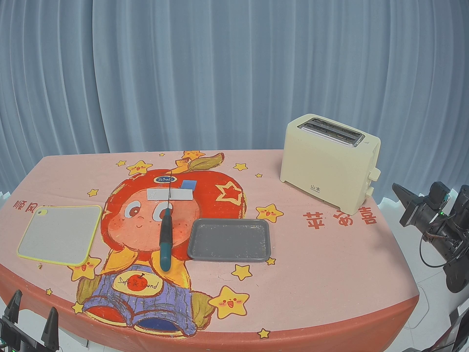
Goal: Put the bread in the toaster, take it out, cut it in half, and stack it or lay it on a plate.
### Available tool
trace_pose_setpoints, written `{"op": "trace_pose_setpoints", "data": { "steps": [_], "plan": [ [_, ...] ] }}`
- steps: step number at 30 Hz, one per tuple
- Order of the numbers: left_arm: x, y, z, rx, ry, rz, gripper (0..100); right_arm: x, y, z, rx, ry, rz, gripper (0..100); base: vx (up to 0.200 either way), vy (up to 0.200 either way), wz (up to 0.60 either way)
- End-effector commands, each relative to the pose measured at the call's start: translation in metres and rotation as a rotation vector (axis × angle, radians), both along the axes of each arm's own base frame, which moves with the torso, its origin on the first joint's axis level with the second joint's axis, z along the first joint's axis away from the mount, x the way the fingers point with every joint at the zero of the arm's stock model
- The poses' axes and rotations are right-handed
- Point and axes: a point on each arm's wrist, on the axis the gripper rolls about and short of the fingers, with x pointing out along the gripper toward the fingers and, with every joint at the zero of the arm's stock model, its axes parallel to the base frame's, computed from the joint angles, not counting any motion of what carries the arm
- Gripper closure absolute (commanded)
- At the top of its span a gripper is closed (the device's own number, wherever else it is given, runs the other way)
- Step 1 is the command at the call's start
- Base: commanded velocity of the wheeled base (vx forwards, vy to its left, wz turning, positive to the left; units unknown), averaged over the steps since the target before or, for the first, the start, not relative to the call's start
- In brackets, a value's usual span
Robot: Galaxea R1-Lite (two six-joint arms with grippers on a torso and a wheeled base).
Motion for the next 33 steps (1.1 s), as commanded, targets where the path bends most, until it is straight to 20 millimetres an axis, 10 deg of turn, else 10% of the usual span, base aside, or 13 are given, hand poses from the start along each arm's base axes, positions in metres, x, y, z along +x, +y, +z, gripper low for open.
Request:
{"op": "trace_pose_setpoints", "data": {
  "steps": [1, 33],
  "plan": [
    [0.001, 0.0, -0.005, 0.0, 0.016, 0.001, 0, -0.003, 0.003, 0.011, 0.003, -0.057, 0.015, 100, 0.0, 0.0, 0.0],
    [0.001, 0.0, -0.004, 0.0, 0.01, 0.0, 0, -0.01, 0.021, 0.012, 0.004, -0.057, 0.095, 100, 0.0, 0.0, 0.0]
  ]
}}
